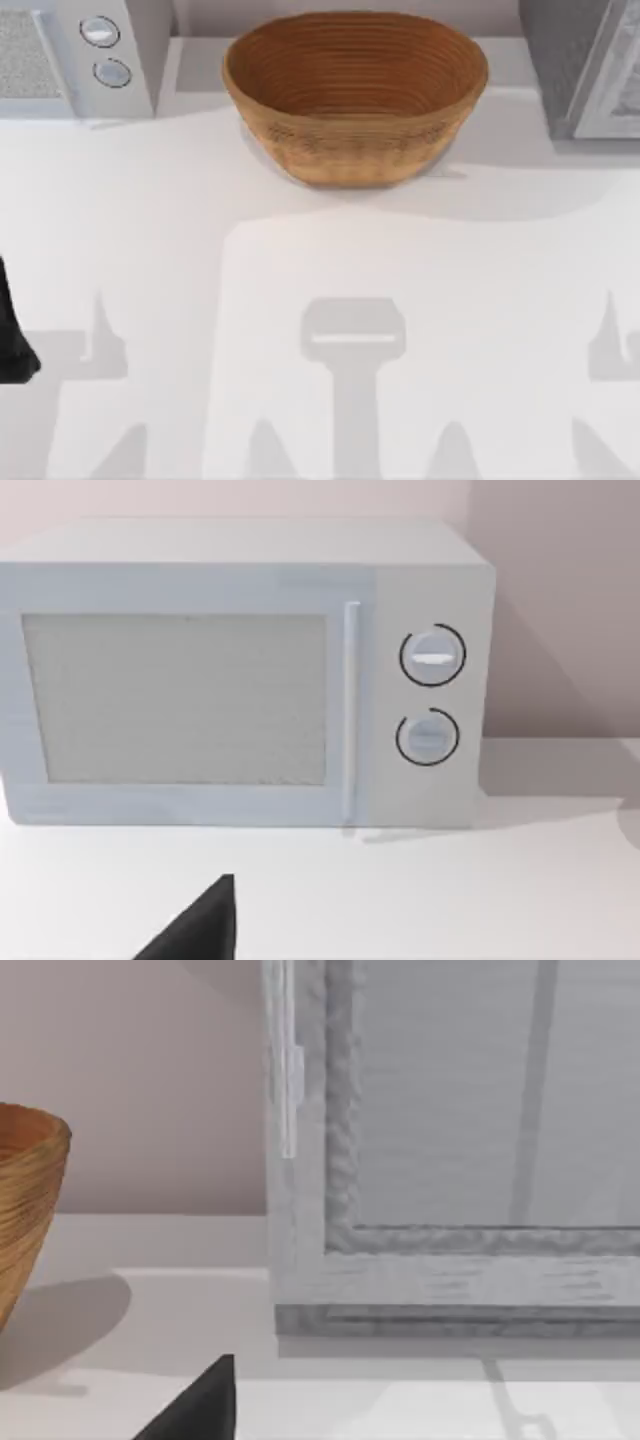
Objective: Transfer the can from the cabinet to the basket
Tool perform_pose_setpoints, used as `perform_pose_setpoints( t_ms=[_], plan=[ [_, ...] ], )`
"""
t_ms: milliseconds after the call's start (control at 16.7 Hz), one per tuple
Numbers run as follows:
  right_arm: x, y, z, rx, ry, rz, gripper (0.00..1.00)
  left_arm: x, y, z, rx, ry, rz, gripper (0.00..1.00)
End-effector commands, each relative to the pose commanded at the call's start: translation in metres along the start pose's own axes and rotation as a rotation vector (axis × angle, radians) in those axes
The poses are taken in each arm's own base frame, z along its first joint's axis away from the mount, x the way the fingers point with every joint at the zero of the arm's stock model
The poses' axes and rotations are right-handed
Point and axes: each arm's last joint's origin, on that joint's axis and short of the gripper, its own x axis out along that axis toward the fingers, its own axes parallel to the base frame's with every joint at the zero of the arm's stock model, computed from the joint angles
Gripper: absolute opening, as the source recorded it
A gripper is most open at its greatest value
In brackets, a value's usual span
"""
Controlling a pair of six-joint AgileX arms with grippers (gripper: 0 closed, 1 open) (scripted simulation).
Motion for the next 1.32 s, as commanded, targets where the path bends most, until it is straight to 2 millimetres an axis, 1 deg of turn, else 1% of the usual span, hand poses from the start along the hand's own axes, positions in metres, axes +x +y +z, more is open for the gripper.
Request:
perform_pose_setpoints(
  t_ms=[120,240,300,420,540,660,780,960,1080,1200,1320],
  plan=[
    [0.0,0.0,0.0,0.0,0.0,0.0,1.0,0.0,0.0,0.0,0.0,0.0,0.0,1.0],
    [0.0,0.0,0.008,0.0,0.004,-0.002,1.0,0.0,0.0,0.0,0.0,0.0,0.0,1.0],
    [0.0,0.0,0.015,-0.001,0.008,-0.003,1.0,0.0,0.0,0.0,0.0,0.0,0.0,1.0],
    [0.001,0.001,0.038,-0.002,0.018,-0.006,1.0,0.0,0.0,0.0,0.0,0.0,0.0,1.0],
    [0.004,0.003,0.071,-0.003,0.024,-0.008,1.0,0.0,0.0,0.0,0.0,0.0,0.0,1.0],
    [0.009,0.004,0.114,-0.003,0.015,-0.008,1.0,0.0,0.0,0.0,0.0,0.0,0.0,1.0],
    [0.019,0.007,0.158,-0.004,0.008,-0.009,1.0,0.0,0.0,0.0,0.0,0.0,0.0,1.0],
    [0.042,0.013,0.216,-0.004,0.01,-0.008,1.0,0.0,0.0,0.0,0.0,0.0,0.0,1.0],
    [0.06,0.018,0.251,-0.004,0.008,-0.007,1.0,0.0,0.0,0.0,0.0,0.0,0.0,1.0],
    [0.08,0.024,0.281,-0.003,0.006,-0.005,1.0,0.0,0.0,0.0,0.0,0.0,0.0,1.0],
    [0.099,0.03,0.305,-0.002,0.004,-0.004,1.0,0.0,0.0,0.0,0.0,0.0,0.0,1.0]
  ],
)
